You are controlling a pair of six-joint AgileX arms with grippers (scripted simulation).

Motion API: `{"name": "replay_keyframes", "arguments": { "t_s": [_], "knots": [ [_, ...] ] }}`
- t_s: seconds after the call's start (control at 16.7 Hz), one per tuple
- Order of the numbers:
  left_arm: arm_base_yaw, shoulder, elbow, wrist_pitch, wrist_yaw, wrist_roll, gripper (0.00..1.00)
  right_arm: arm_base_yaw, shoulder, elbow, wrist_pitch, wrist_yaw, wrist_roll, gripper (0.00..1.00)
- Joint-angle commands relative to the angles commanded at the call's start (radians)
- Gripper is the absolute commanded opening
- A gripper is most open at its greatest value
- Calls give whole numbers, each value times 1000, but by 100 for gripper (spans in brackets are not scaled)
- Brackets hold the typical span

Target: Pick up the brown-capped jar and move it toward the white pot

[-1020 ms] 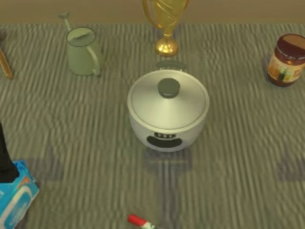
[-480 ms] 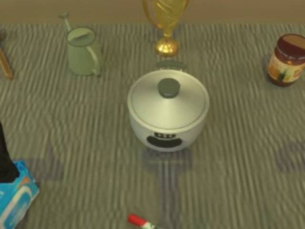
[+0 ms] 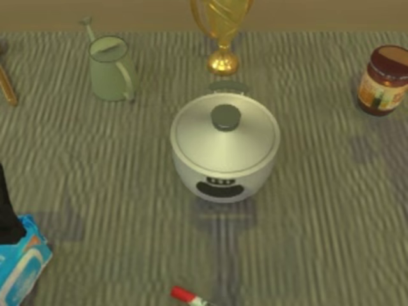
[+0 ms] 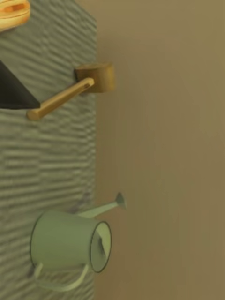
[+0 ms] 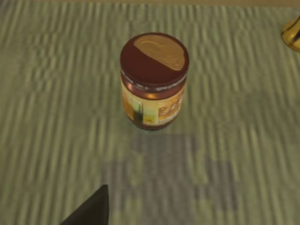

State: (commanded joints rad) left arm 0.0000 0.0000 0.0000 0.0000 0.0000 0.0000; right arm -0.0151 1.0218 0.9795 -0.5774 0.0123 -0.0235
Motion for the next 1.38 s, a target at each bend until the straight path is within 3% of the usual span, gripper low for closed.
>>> {"name": "replay_keyframes", "arguments": {
  "t_s": [0.78,1.08,1.38],
  "knots": [
    [0,0,0,0,0,0,100,17,1225,1256,-613,-12,-46,100],
    [0,0,0,0,0,0,100,27,1506,1533,-744,-20,-60,100],
    [0,0,0,0,0,0,100,30,1581,1608,-778,-22,-64,100]
  ]
}}
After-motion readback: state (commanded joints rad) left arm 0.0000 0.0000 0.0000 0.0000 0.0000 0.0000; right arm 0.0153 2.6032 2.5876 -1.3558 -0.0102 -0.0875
